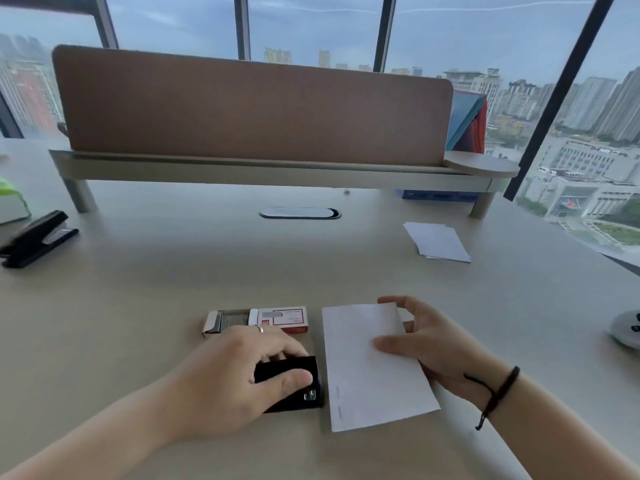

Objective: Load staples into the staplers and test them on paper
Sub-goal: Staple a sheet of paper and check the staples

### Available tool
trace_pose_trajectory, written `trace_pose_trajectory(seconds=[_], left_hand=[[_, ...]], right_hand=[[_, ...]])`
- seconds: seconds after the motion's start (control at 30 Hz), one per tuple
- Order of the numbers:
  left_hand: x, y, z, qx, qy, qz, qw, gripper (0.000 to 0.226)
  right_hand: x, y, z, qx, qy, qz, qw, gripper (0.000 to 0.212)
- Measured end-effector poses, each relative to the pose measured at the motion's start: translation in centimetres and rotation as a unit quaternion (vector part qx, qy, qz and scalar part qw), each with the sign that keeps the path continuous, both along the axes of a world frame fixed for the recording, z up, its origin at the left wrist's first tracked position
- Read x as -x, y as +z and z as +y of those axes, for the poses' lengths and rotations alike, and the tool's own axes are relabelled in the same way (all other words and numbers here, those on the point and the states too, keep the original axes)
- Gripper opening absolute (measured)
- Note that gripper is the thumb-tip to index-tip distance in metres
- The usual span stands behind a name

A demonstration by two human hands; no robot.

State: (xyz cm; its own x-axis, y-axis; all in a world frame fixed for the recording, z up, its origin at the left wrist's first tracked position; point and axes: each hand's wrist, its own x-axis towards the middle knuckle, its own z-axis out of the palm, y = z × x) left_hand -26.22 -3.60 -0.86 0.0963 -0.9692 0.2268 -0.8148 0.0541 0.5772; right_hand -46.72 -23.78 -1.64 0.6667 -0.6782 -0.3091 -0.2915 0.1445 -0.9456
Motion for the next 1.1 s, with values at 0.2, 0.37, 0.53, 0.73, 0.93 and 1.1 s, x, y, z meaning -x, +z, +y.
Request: trace_pose_trajectory(seconds=[0.2, 0.37, 0.53, 0.73, 0.93, 1.1], left_hand=[[1.0, 0.0, 0.4, -0.001, 0.002, 0.032, 0.999, 0.011], [1.3, 0.3, 0.6, -0.003, 0.026, 0.033, 0.999, 0.020], [2.4, 2.1, -1.3, -0.004, 0.124, -0.063, 0.990, 0.031], [3.1, 1.1, -4.3, -0.069, 0.115, -0.097, 0.986, 0.046], [2.7, 0.0, -4.7, -0.089, 0.094, -0.046, 0.991, 0.050], [2.8, -0.6, -4.8, -0.084, 0.097, -0.045, 0.991, 0.052]], right_hand=[[-0.5, -0.3, 2.5, 0.032, 0.008, 0.001, 0.999, 0.066], [-0.7, -0.7, 3.2, 0.070, 0.012, 0.010, 0.997, 0.069], [-0.7, -0.7, 3.4, 0.085, 0.007, 0.014, 0.996, 0.071], [-0.3, -0.5, 3.6, 0.085, 0.007, 0.017, 0.996, 0.072], [-0.4, -0.5, 3.7, 0.093, 0.009, 0.021, 0.995, 0.071], [-0.4, -0.5, 3.7, 0.101, 0.011, 0.027, 0.994, 0.071]])
